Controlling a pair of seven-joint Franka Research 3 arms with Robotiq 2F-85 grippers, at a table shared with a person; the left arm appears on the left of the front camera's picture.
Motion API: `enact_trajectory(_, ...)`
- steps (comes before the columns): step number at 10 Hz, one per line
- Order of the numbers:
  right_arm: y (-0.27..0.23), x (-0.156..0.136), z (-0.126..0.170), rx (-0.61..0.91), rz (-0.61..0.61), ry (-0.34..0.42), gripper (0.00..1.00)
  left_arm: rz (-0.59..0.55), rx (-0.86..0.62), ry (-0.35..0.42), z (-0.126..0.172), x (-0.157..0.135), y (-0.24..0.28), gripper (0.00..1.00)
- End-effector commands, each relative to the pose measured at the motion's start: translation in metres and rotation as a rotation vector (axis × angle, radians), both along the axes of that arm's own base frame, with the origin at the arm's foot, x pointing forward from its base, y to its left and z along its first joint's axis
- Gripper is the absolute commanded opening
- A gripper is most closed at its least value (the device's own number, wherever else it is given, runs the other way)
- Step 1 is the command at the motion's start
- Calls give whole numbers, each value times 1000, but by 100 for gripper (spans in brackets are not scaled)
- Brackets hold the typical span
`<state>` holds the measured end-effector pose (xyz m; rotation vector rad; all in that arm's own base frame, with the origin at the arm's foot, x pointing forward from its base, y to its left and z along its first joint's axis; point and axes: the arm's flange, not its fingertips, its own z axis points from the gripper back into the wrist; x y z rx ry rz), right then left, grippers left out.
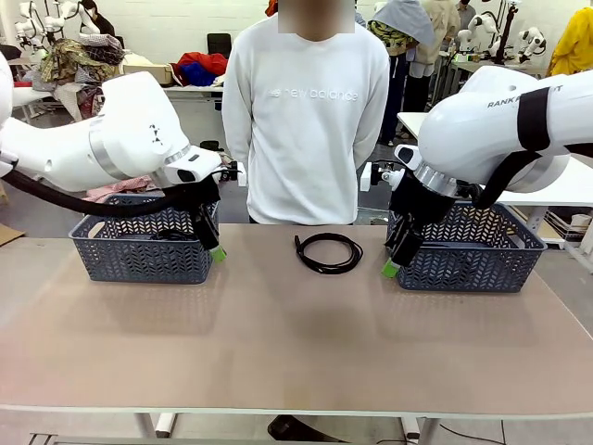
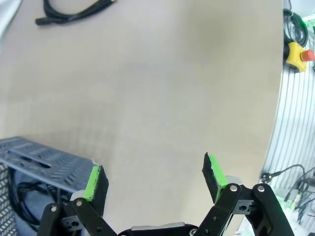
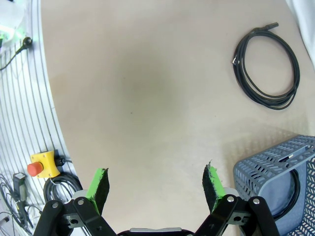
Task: Organize the cables according to human instructions.
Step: Pick up a bundle of cables and place it in the basket indicated by the human.
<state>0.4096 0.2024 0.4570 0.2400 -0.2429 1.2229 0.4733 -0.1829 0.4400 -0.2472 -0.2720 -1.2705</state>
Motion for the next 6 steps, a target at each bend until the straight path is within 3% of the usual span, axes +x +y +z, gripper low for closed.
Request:
enact_trajectory(1,2,1,2,-1,-2,-6,100,18,-33,6,-7,-16,-1,100)
enact_trajectory(6,2,1,2,-1,-2,-6,100,0,-10,28,-23,-25,-18,100)
